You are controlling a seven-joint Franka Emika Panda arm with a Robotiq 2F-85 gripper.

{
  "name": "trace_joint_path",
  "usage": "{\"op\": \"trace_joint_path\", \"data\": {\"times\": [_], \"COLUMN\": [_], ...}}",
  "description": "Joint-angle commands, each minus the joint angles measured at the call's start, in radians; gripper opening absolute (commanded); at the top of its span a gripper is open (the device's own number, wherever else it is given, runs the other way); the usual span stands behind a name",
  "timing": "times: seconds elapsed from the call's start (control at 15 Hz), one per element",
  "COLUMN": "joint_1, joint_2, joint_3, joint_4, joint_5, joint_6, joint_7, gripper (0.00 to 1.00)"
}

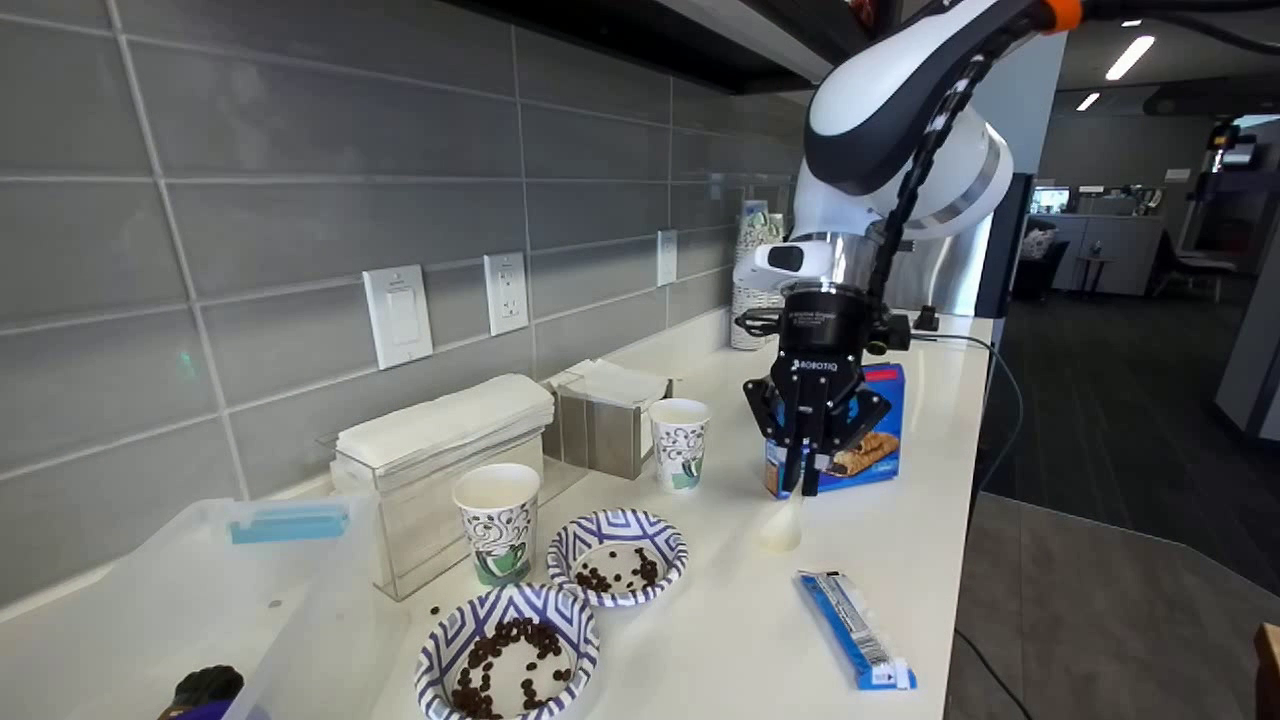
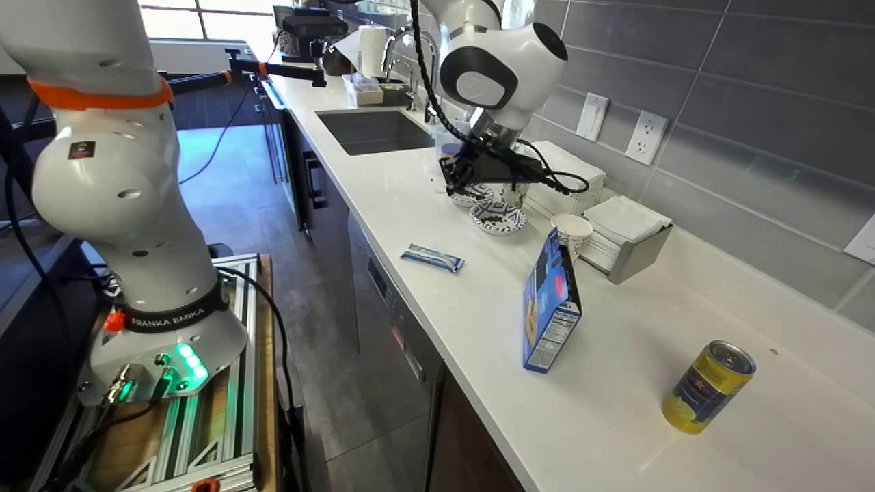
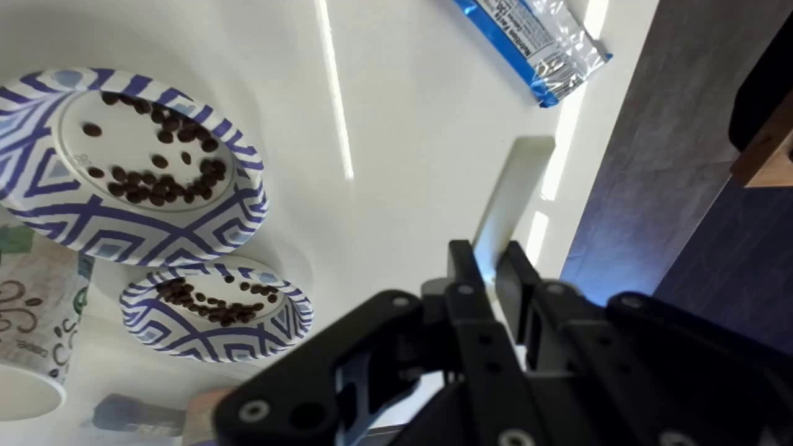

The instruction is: Pick up the spoon, get some of the objects from the bowl on the left and put them in the bowl on the right

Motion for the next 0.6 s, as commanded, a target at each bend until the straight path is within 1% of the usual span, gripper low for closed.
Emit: {"op": "trace_joint_path", "data": {"times": [0.0, 0.07, 0.13, 0.2, 0.33, 0.47, 0.53], "joint_1": [-0.073, -0.082, -0.084, -0.093, -0.104, -0.105, -0.104], "joint_2": [0.065, 0.085, 0.102, 0.072, 0.102, 0.11, 0.109], "joint_3": [0.045, 0.051, 0.055, 0.062, 0.069, 0.073, 0.074], "joint_4": [-0.03, -0.037, -0.045, -0.026, -0.035, -0.035, -0.035], "joint_5": [0.064, 0.055, 0.017, 0.022, 0.018, 0.018, 0.018], "joint_6": [0.04, 0.062, 0.108, 0.046, 0.086, 0.091, 0.091], "joint_7": [-0.24, -0.253, -0.227, -0.191, -0.207, -0.21, -0.21], "gripper": [0.03, 0.03, 0.03, 0.14, 0.14, 0.14, 0.03]}}
